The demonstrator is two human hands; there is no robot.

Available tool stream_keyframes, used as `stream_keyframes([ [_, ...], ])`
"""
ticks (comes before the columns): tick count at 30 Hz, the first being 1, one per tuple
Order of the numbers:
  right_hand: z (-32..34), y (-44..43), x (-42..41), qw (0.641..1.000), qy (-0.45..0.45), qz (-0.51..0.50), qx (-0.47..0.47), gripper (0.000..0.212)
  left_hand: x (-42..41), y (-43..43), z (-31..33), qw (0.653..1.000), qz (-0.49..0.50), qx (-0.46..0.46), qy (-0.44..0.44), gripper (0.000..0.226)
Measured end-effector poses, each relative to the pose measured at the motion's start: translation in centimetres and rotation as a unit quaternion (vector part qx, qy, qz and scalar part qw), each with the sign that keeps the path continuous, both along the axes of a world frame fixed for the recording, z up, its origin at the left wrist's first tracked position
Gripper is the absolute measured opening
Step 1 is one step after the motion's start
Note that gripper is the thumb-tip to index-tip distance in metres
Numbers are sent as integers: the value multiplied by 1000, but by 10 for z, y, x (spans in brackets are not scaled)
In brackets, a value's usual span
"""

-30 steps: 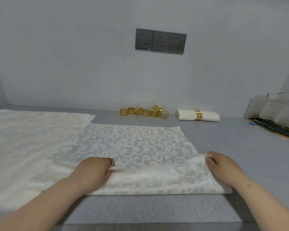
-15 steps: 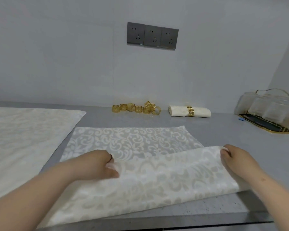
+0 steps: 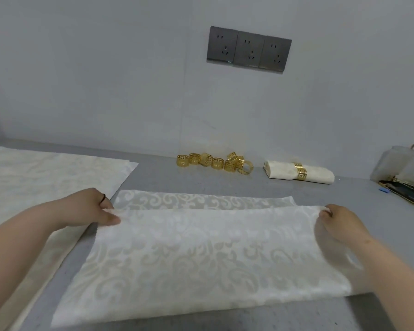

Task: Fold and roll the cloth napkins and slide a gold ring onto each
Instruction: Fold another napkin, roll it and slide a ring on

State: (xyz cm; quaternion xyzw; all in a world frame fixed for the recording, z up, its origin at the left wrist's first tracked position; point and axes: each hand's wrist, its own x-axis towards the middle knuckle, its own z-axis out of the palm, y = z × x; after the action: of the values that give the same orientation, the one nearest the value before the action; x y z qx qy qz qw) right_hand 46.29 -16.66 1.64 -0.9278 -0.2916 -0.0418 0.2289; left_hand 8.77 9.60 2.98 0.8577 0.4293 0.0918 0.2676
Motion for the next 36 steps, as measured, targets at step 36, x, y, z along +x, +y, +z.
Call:
stream_keyframes([
  [36,-19,96,14,991,-64,-67,-98,43,50,66,-55,963,194,165,-89,15],
])
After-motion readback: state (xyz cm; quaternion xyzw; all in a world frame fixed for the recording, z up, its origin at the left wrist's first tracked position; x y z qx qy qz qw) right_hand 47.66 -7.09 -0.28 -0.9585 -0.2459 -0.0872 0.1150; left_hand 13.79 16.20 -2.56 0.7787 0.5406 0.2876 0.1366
